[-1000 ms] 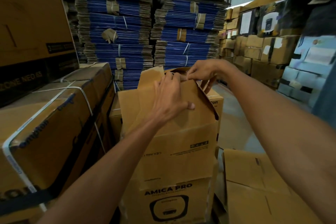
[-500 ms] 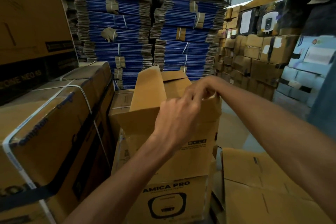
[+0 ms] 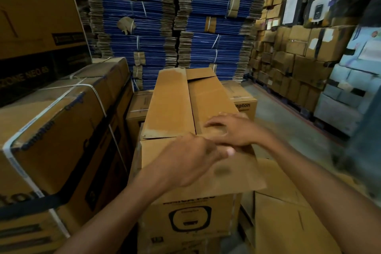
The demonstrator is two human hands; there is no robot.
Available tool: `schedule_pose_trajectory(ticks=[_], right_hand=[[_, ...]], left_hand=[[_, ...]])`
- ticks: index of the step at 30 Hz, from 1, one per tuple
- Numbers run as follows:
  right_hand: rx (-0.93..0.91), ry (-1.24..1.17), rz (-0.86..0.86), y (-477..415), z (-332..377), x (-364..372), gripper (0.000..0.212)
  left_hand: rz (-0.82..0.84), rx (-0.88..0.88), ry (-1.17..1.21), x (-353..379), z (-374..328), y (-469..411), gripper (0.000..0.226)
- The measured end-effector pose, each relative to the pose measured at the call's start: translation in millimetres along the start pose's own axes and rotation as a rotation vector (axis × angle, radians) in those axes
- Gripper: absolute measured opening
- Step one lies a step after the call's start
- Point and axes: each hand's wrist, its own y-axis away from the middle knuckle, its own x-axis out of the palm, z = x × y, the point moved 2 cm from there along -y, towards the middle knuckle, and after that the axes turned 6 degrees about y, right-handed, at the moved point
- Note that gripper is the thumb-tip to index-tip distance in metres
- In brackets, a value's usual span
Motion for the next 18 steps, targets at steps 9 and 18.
schedule_pose_trajectory(ticks=[9,18], right_hand=[[-0.030,0.258,-0.170,9,0,26,0.073],[-0.049,0.258,-0.195,15,1,25,0.071]], left_hand=[[0.239,0.059,-0.181,9,64,-56,0.058],[-0.366,0.032,-0.400,-69,66,-57,0.024]])
